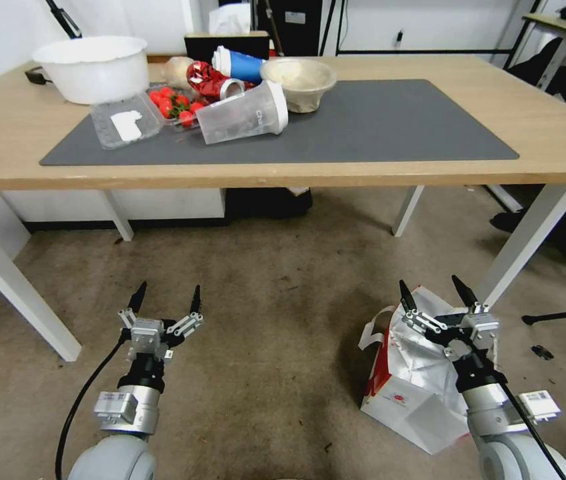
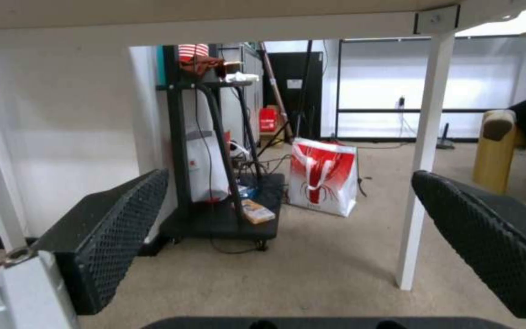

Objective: Pick up the food delivery bag from the floor and place it on the table.

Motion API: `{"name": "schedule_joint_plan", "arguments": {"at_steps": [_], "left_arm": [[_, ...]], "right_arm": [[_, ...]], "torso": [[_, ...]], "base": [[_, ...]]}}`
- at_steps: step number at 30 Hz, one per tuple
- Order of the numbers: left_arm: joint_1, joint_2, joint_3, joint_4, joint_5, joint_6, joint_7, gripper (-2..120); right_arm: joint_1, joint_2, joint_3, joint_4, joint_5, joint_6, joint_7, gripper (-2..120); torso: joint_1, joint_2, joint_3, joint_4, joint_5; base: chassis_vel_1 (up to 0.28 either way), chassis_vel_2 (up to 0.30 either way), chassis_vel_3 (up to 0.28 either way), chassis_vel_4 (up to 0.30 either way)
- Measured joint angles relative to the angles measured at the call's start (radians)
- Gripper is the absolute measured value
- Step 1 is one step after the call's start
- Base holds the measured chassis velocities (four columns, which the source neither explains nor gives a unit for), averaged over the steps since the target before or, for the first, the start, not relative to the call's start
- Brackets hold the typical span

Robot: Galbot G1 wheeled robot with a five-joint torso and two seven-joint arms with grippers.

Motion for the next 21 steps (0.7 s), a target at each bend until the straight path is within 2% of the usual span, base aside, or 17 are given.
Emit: {"name": "schedule_joint_plan", "arguments": {"at_steps": [21], "left_arm": [[-0.012,-0.005,-0.006,-0.002,-0.025,0.011,0.016,98]], "right_arm": [[0.007,-0.001,0.002,0.006,0.011,-0.009,0.016,100]], "torso": [[-0.014,-0.082,-0.068,0.0,0.0]], "base": [[0.0,0.0,0.0,0.0]]}}
